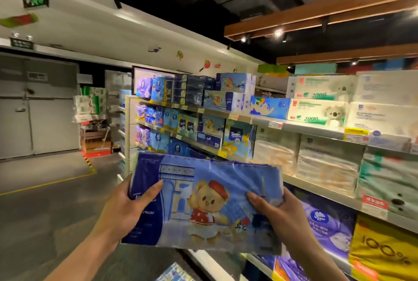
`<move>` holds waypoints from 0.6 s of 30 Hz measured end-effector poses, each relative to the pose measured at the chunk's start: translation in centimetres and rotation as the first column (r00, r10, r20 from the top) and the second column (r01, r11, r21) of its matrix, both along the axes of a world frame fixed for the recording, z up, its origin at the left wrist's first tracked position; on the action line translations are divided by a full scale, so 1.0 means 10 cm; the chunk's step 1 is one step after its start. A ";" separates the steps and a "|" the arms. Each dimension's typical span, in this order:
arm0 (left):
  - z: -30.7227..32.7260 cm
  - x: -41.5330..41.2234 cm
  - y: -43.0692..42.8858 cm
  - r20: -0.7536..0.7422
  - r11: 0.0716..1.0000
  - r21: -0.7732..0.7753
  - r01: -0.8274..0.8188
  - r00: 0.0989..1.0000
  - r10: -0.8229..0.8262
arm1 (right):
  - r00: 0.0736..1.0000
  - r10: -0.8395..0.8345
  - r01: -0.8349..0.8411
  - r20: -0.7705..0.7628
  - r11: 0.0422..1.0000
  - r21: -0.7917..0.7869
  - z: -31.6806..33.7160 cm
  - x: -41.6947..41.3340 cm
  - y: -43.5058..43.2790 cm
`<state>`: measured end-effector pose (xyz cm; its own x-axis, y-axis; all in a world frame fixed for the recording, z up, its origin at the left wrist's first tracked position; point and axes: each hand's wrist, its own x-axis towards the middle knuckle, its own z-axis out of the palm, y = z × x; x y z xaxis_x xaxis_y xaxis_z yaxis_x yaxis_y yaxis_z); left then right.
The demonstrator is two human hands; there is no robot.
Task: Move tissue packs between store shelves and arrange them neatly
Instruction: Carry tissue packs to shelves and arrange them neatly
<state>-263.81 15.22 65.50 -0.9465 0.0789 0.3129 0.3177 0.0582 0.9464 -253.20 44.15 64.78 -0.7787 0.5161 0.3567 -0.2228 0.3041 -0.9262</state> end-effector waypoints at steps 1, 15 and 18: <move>-0.03 -0.24 0.08 -0.001 1.000 0.001 0.008 1.000 -0.008 | 1.000 -0.021 0.021 -0.008 1.000 0.002 -0.03 -0.23 0.05; 0.29 -3.85 0.62 -0.015 0.982 0.113 0.148 0.989 -0.147 | 0.994 -0.079 0.089 -0.082 0.988 0.125 0.60 -3.47 0.47; 0.25 -4.64 0.62 -0.029 0.969 0.110 0.223 0.975 -0.221 | 0.988 -0.124 0.136 -0.094 0.981 0.137 0.57 -4.09 0.41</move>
